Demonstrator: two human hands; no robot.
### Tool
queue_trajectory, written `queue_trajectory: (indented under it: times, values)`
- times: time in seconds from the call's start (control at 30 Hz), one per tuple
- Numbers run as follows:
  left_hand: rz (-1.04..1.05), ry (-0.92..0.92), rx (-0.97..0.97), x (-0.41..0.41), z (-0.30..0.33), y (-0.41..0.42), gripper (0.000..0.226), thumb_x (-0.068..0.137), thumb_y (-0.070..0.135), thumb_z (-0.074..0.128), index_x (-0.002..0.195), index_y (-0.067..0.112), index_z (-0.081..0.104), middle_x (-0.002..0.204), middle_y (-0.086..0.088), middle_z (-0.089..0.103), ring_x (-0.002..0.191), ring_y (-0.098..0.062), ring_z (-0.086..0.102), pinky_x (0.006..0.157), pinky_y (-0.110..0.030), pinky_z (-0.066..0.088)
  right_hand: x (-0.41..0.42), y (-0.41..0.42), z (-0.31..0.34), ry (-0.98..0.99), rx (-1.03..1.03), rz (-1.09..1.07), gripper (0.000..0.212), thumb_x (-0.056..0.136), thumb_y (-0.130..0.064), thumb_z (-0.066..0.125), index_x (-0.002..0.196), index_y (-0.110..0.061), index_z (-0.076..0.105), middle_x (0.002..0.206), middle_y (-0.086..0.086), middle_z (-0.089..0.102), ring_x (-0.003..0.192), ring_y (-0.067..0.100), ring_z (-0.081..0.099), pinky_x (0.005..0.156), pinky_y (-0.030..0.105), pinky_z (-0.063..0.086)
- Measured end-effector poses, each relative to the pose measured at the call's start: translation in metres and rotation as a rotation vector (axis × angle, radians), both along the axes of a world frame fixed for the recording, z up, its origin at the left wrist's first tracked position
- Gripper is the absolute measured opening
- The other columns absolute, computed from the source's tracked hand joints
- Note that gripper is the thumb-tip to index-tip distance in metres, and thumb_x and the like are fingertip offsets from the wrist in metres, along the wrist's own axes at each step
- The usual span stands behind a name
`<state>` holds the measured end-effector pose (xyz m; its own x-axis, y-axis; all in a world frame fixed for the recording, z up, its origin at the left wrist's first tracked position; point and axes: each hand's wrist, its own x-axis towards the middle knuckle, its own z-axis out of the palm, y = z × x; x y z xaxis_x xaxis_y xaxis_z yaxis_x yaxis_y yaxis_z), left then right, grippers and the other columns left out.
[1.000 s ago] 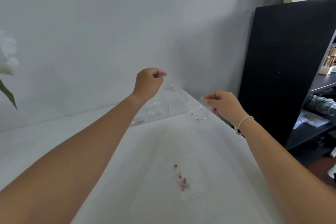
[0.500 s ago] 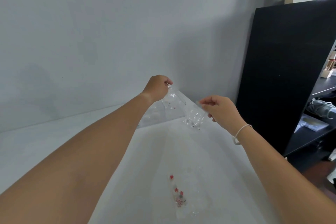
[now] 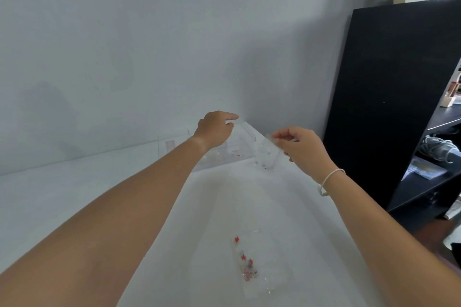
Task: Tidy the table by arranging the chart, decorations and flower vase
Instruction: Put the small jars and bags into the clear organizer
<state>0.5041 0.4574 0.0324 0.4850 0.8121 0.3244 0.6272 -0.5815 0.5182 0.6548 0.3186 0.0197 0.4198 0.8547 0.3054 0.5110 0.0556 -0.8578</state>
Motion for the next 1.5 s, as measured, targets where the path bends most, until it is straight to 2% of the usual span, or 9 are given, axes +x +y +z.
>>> queue_trajectory:
  times: [0.23, 0.4, 0.7, 0.8, 0.87, 0.93, 1.13, 1.37, 1.5]
  values:
    - [-0.009, -0.266, 0.182, -0.042, -0.015, -0.063, 0.027, 0.087, 0.011, 0.053, 0.107, 0.02, 0.068, 0.111, 0.001, 0.064, 0.095, -0.016, 0.052, 0.083, -0.021, 0.037, -0.005, -0.001, 0.014, -0.044, 0.091, -0.016, 0.014, 0.084, -0.009, 0.057, 0.092, -0.009, 0.069, 0.069, -0.012, 0.055, 0.06, 0.001, 0.045, 0.062, 0.015, 0.038]
    - [-0.061, -0.291, 0.113, -0.069, -0.029, -0.116, 0.019, 0.084, 0.014, 0.059, 0.097, 0.024, 0.069, 0.091, 0.012, 0.06, 0.079, -0.006, 0.052, 0.068, -0.001, 0.033, -0.011, 0.009, 0.019, -0.042, 0.13, -0.014, 0.014, 0.084, -0.008, 0.057, 0.092, -0.008, 0.069, 0.064, -0.012, 0.052, 0.056, 0.004, 0.043, 0.059, 0.018, 0.037]
    - [-0.261, 0.076, -0.182, -0.075, -0.043, -0.163, 0.034, 0.073, 0.054, 0.063, 0.103, 0.038, 0.063, 0.086, 0.023, 0.053, 0.082, 0.006, 0.048, 0.074, -0.01, 0.037, -0.024, 0.052, 0.046, -0.101, 0.238, -0.026, 0.015, 0.082, -0.007, 0.057, 0.089, -0.009, 0.07, 0.065, -0.017, 0.055, 0.049, -0.013, 0.048, 0.055, 0.003, 0.036]
    - [-0.283, 0.167, -0.157, -0.073, -0.044, -0.166, 0.044, 0.07, 0.055, 0.066, 0.109, 0.036, 0.061, 0.085, 0.021, 0.048, 0.085, -0.001, 0.045, 0.077, -0.018, 0.036, -0.026, 0.066, 0.047, -0.17, 0.221, -0.016, 0.016, 0.081, -0.006, 0.056, 0.088, -0.01, 0.07, 0.073, -0.007, 0.061, 0.062, -0.002, 0.05, 0.057, 0.0, 0.035]
    - [-0.29, 0.195, -0.14, -0.073, -0.044, -0.167, 0.045, 0.07, 0.054, 0.067, 0.11, 0.036, 0.06, 0.082, 0.022, 0.046, 0.088, -0.005, 0.044, 0.073, -0.016, 0.034, -0.028, 0.075, 0.044, -0.217, 0.19, -0.007, 0.017, 0.081, -0.005, 0.055, 0.088, -0.01, 0.07, 0.086, 0.001, 0.067, 0.076, 0.008, 0.054, 0.069, 0.012, 0.04]
    - [-0.295, 0.194, -0.14, -0.073, -0.044, -0.166, 0.044, 0.07, 0.051, 0.068, 0.11, 0.035, 0.061, 0.08, 0.022, 0.046, 0.086, -0.005, 0.044, 0.071, -0.013, 0.034, -0.029, 0.083, 0.04, -0.256, 0.152, -0.001, 0.018, 0.081, -0.004, 0.054, 0.087, -0.011, 0.07, 0.092, 0.005, 0.069, 0.082, 0.012, 0.054, 0.078, 0.024, 0.042]
    - [-0.306, 0.156, -0.201, -0.072, -0.043, -0.161, 0.033, 0.071, 0.042, 0.07, 0.102, 0.032, 0.065, 0.079, 0.017, 0.049, 0.075, 0.002, 0.047, 0.069, -0.015, 0.036, -0.03, 0.096, 0.028, -0.384, -0.012, 0.074, 0.022, 0.082, -0.006, 0.05, 0.081, -0.016, 0.069, 0.092, 0.003, 0.068, 0.076, 0.015, 0.054, 0.069, 0.022, 0.038]
    - [-0.294, 0.068, -0.245, -0.072, -0.047, -0.157, 0.013, 0.075, 0.028, 0.069, 0.088, 0.025, 0.068, 0.072, 0.017, 0.053, 0.063, 0.015, 0.048, 0.059, -0.002, 0.036, -0.035, 0.103, 0.023, -0.537, -0.156, 0.116, 0.027, 0.085, -0.003, 0.045, 0.091, -0.011, 0.07, 0.109, 0.009, 0.067, 0.085, 0.021, 0.055, 0.065, 0.022, 0.039]
    - [-0.289, 0.022, -0.246, -0.072, -0.05, -0.155, 0.005, 0.077, 0.025, 0.066, 0.081, 0.024, 0.067, 0.07, 0.015, 0.054, 0.062, 0.012, 0.049, 0.06, -0.003, 0.037, -0.036, 0.098, 0.014, -0.54, -0.155, 0.099, 0.033, 0.09, -0.006, 0.042, 0.109, -0.016, 0.067, 0.123, 0.005, 0.062, 0.114, 0.023, 0.055, 0.096, 0.029, 0.042]
